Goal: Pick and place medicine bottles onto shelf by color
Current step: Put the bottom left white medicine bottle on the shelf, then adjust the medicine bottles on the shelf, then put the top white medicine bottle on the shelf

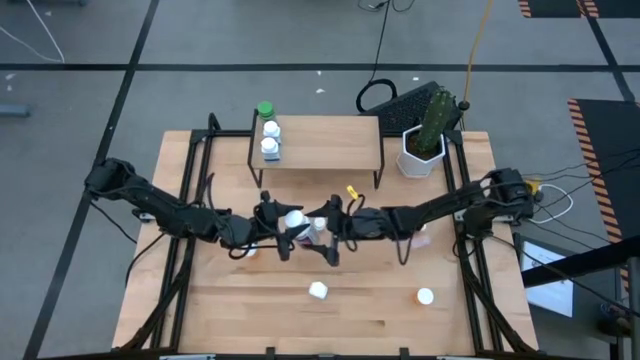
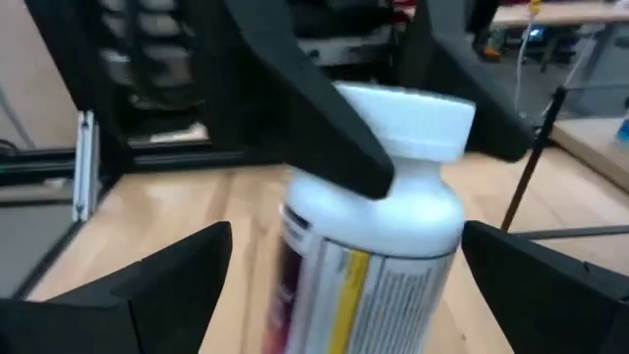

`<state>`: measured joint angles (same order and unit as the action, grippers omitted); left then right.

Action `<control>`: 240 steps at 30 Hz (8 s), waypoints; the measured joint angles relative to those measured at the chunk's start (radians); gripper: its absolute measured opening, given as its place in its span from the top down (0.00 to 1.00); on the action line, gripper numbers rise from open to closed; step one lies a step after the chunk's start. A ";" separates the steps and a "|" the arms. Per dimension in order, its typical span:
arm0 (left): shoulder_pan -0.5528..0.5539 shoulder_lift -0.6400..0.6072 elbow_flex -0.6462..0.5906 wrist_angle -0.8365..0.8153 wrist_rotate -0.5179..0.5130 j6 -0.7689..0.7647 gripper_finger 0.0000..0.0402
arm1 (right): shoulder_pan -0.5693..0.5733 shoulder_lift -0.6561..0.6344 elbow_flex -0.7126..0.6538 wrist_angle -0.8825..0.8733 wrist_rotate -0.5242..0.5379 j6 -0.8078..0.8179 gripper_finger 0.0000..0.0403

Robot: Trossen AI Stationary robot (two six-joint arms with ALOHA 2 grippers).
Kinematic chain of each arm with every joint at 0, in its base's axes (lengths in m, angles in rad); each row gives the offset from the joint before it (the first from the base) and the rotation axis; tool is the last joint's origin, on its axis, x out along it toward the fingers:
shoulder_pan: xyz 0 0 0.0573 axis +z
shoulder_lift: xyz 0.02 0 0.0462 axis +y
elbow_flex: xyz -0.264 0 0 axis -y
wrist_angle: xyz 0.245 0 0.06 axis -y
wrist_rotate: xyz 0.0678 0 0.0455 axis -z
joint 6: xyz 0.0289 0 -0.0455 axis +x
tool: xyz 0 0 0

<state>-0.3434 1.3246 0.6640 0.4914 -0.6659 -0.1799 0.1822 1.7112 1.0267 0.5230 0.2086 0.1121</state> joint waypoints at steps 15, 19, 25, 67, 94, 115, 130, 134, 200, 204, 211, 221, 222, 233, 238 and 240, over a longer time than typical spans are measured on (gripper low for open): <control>-0.005 0.000 0.000 -0.001 0.048 0.065 0.41 | -0.080 0.053 0.053 -0.012 -0.216 0.059 0.29; -0.006 -0.001 0.000 0.000 0.104 0.109 0.37 | -0.093 0.053 0.053 -0.014 -0.256 0.038 0.35; -0.018 -0.090 0.009 -0.004 0.036 0.250 0.21 | -0.129 0.011 0.053 0.003 -0.210 -0.116 0.35; 0.148 -0.540 0.023 -0.467 0.026 0.350 0.02 | -0.816 0.449 0.620 0.004 -0.682 -0.151 0.28; 0.148 -0.533 0.023 -0.467 0.035 0.336 0.02 | -0.780 0.246 0.618 -0.235 -0.687 -0.314 0.14; 0.148 -0.533 0.023 -0.460 0.036 0.345 0.02 | -0.658 0.168 0.280 0.060 -0.571 -0.321 0.28; 0.154 -0.533 0.023 -0.463 0.036 0.342 0.02 | -0.684 0.294 0.371 0.024 -0.520 -0.309 0.36; 0.154 -0.533 0.023 -0.466 0.036 0.343 0.02 | -0.710 0.294 0.371 -0.012 -0.519 -0.307 0.37; 0.209 -0.533 0.023 -0.513 0.034 0.316 0.02 | -0.532 0.395 0.662 -0.429 -0.370 -0.405 0.93; 0.209 -0.533 0.023 -0.513 0.034 0.316 0.02 | -0.509 0.401 0.662 -0.344 -0.369 -0.406 0.93; 0.209 -0.533 0.023 -0.513 0.034 0.307 0.02 | -0.525 0.416 0.661 -0.303 -0.338 -0.378 0.93; 0.209 -0.533 0.023 -0.524 0.034 0.306 0.02 | -0.498 0.356 0.662 -0.457 -0.296 -0.441 0.94; 0.209 -0.533 0.023 -0.529 0.034 0.305 0.02 | -0.491 0.337 0.658 -0.504 -0.286 -0.446 0.94; 0.209 -0.534 0.023 -0.533 0.021 0.301 0.02 | -0.368 -0.013 0.156 -0.383 -0.394 -0.283 0.93; 0.209 -0.525 0.023 -0.486 0.036 0.302 0.02 | -0.244 -0.068 -0.020 -0.256 -0.327 -0.240 0.73; 0.208 -0.525 0.023 -0.479 0.044 0.301 0.02 | -0.215 -0.068 -0.067 -0.218 -0.274 -0.242 0.63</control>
<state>-0.1352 0.7994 0.6865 0.0122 -0.6216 0.1206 -0.0326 1.6434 0.9599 0.3055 -0.0656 -0.1302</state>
